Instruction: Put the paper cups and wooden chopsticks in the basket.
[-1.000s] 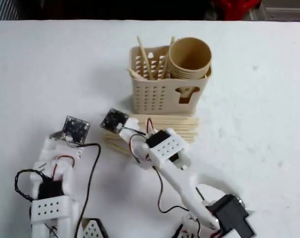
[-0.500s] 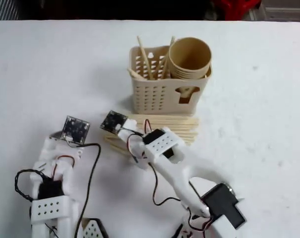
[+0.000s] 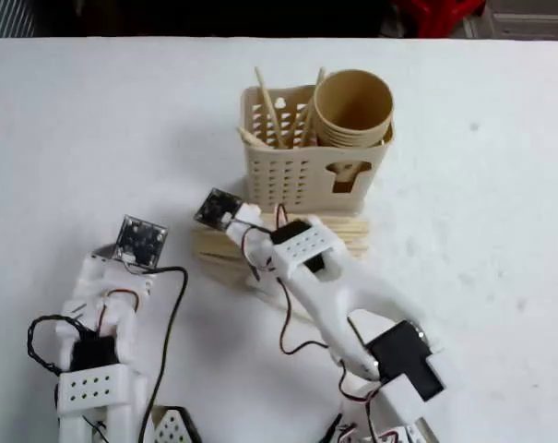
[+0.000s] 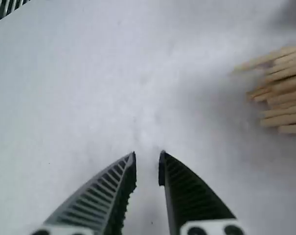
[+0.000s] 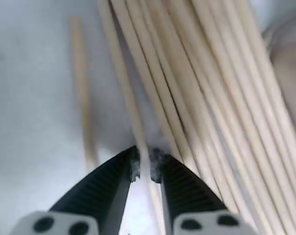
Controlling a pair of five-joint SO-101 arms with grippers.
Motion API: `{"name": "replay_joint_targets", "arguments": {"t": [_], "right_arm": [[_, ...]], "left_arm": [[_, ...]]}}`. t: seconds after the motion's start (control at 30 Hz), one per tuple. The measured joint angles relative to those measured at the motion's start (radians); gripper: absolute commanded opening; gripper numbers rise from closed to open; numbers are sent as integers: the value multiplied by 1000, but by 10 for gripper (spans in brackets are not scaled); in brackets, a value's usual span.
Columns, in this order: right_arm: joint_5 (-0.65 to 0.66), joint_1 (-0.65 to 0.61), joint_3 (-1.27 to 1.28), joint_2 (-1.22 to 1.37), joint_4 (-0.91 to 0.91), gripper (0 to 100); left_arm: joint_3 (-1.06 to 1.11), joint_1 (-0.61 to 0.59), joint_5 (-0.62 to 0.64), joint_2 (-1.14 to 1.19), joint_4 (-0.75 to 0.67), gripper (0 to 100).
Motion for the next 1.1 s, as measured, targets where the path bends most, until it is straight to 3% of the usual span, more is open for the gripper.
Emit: {"name": "replay_joint_targets", "arguments": {"t": [0.2, 0.4, 0.67, 0.93, 1.1], "right_arm": [[3, 3, 55, -123, 46, 17], [-58, 6, 206, -494, 63, 17], [-157, 8, 123, -976, 265, 17], [-239, 8, -176, -1008, 345, 17], [-364, 9, -331, -914, 97, 18]], "left_arm": [[0, 0, 0, 0, 0, 94], [0, 0, 0, 0, 0, 94], [0, 0, 0, 0, 0, 94], [0, 0, 0, 0, 0, 94], [0, 0, 0, 0, 0, 94]]}}
